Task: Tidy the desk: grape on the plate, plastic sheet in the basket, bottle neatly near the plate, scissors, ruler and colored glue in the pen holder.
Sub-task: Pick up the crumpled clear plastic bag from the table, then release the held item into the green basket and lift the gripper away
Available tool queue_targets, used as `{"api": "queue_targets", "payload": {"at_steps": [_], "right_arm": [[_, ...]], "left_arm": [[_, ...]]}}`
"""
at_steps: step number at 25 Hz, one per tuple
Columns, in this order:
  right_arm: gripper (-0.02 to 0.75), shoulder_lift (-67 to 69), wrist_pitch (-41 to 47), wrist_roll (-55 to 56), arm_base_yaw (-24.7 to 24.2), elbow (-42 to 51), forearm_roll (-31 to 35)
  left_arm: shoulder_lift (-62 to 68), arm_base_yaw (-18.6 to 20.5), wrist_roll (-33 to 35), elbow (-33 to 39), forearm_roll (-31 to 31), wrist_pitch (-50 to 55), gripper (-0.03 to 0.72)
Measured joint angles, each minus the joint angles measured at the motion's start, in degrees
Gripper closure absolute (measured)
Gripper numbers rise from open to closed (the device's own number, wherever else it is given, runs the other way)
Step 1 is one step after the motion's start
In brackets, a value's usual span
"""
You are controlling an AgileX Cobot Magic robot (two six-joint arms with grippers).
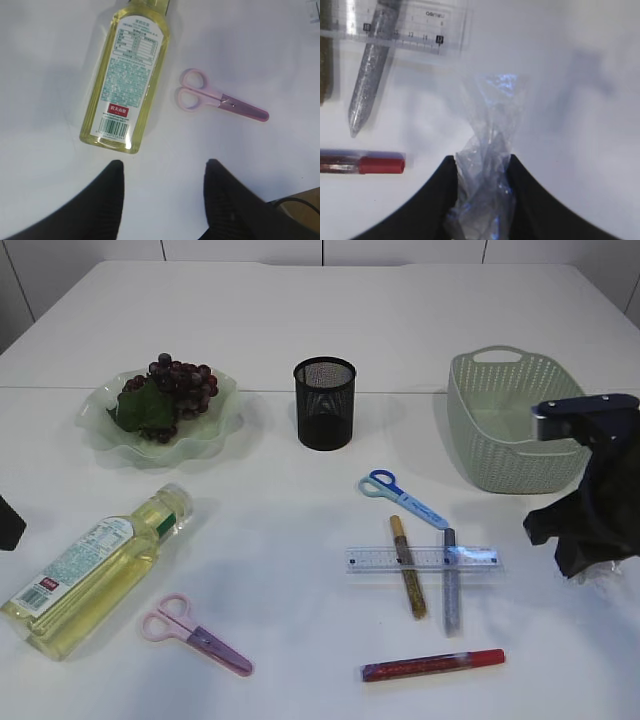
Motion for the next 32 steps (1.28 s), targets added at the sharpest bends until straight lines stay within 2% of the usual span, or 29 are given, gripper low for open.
{"api": "queue_targets", "payload": {"at_steps": [6,13,20,27,30,32], "right_arm": [[0.496,-0.3,1.9,1.3,0.0,-6.1,-3.4],[0.498,1.8,1.4,2.5,-1.0,-17.7,-5.5],[0.498,10.8,1.1,2.9,-6.1,-31.7,-5.6],[0.497,22.1,0.6,2.9,-6.9,-43.3,-6.4],[0.451,26.3,0.6,2.9,-6.9,-46.0,-6.5],[0.366,28.1,0.6,2.9,-6.9,-46.8,-6.5]], "left_arm": [[0.0,0.0,0.0,0.0,-0.1,-0.1,0.309],[0.0,0.0,0.0,0.0,-0.1,-0.1,0.309],[0.0,0.0,0.0,0.0,-0.1,-0.7,0.309],[0.0,0.0,0.0,0.0,-0.1,-0.7,0.309],[0.0,0.0,0.0,0.0,-0.1,-0.7,0.309],[0.0,0.0,0.0,0.0,-0.1,-0.7,0.309]]}}
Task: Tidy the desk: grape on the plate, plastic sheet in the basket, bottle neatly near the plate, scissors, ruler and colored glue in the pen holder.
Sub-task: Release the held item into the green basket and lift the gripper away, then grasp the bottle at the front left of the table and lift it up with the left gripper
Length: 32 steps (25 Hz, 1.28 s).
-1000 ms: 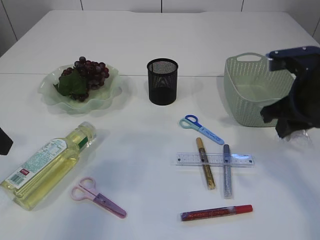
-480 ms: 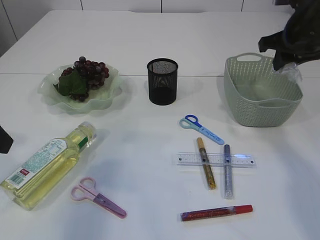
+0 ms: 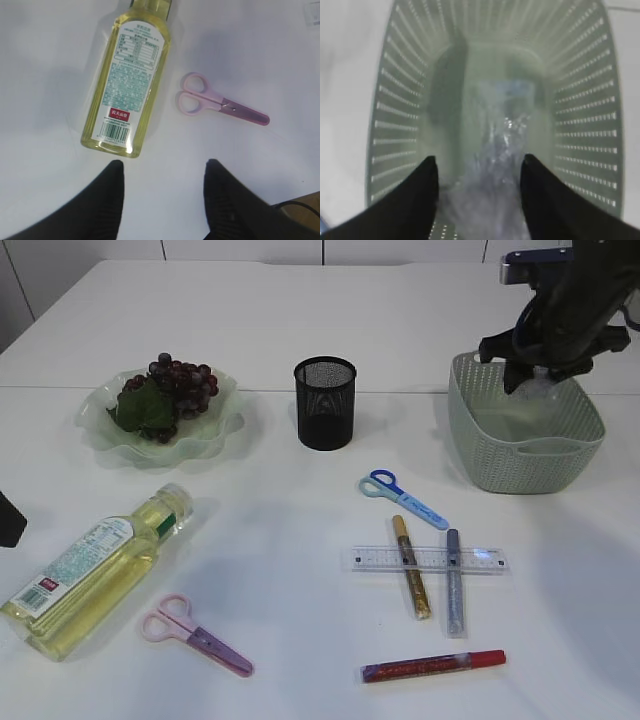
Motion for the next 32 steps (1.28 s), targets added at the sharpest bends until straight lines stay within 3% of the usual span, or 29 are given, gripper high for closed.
{"api": "queue_targets", "payload": {"at_steps": [4,7,19,28,32], "right_arm": [[0.183,0.8,0.0,0.0,0.0,0.0,-0.2],[0.146,0.7,0.5,0.0,0.0,-0.1,-0.3],[0.192,-10.5,19.5,-3.9,0.0,2.8,1.5],[0.222,-27.8,20.1,-4.7,0.1,22.2,7.6],[0.224,-36.9,21.6,-5.7,0.1,30.9,7.9]], "left_arm": [[0.0,0.0,0.0,0.0,0.0,0.0,0.309],[0.0,0.0,0.0,0.0,0.0,0.0,0.309],[0.0,0.0,0.0,0.0,0.2,-1.1,0.309],[1.3,0.0,1.3,-0.4,3.1,-1.4,0.309],[6.3,0.0,3.1,-4.6,3.8,-0.1,0.309]]}}
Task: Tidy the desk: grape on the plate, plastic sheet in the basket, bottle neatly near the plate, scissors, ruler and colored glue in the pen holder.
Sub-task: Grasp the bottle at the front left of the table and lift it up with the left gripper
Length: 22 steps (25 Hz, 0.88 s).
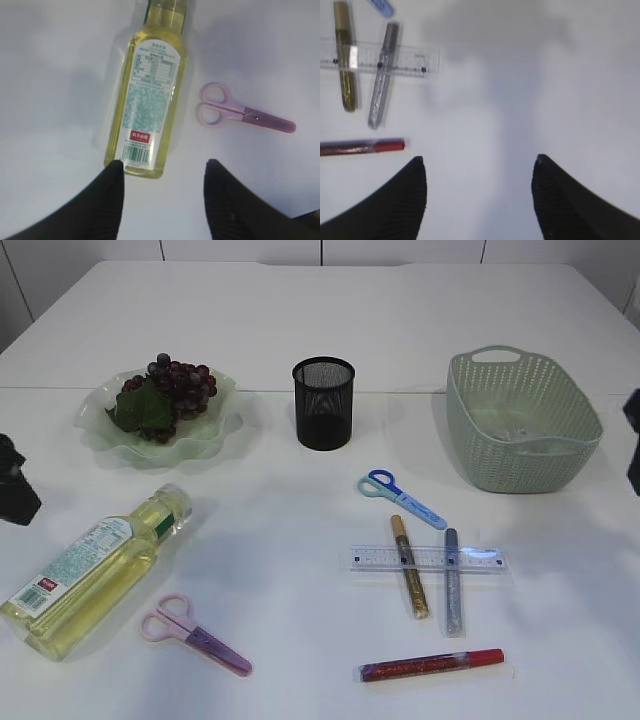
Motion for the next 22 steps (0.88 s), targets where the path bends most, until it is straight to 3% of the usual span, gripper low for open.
{"api": "queue_targets", "payload": {"at_steps": [6,11,13,22], "right_arm": [[0.225,-11.0,1.4,-0.3,0.0,6.5,0.0],[0.225,-15.7,2.2,-0.4,0.0,7.1,0.0],[0.225,-16.5,2.3,-0.4,0.0,7.1,0.0],[0.225,-16.7,2.5,-0.7,0.0,7.1,1.2]], "left_arm": [[11.8,0.0,3.2,-8.6,2.4,6.0,0.284],[18.7,-0.3,5.9,-9.9,3.3,7.4,0.138],[20.5,-0.9,6.1,-9.9,4.0,7.3,0.112],[23.3,-2.5,6.7,-10.2,8.5,2.5,0.095]]}}
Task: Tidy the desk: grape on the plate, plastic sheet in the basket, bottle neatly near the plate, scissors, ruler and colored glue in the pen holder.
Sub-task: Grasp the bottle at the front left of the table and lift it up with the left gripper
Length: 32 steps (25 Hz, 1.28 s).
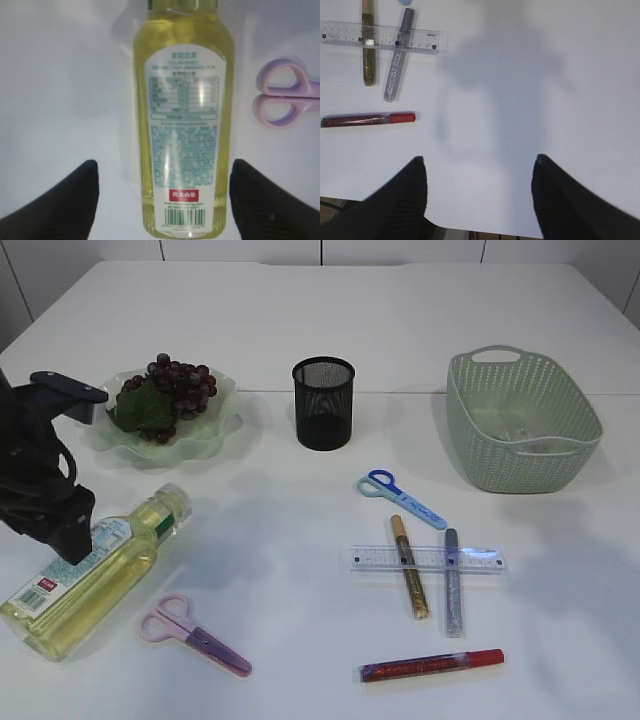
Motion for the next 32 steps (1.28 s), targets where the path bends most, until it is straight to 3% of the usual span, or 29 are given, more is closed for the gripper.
{"api": "queue_targets", "payload": {"at_steps": [32], "right_arm": [[0.225,-0.2,0.1,-0.4,0.0,0.0,1.3]], "left_arm": [[6.3,-0.1,2.5,-0.2,-2.4,-3.4,0.095]]}}
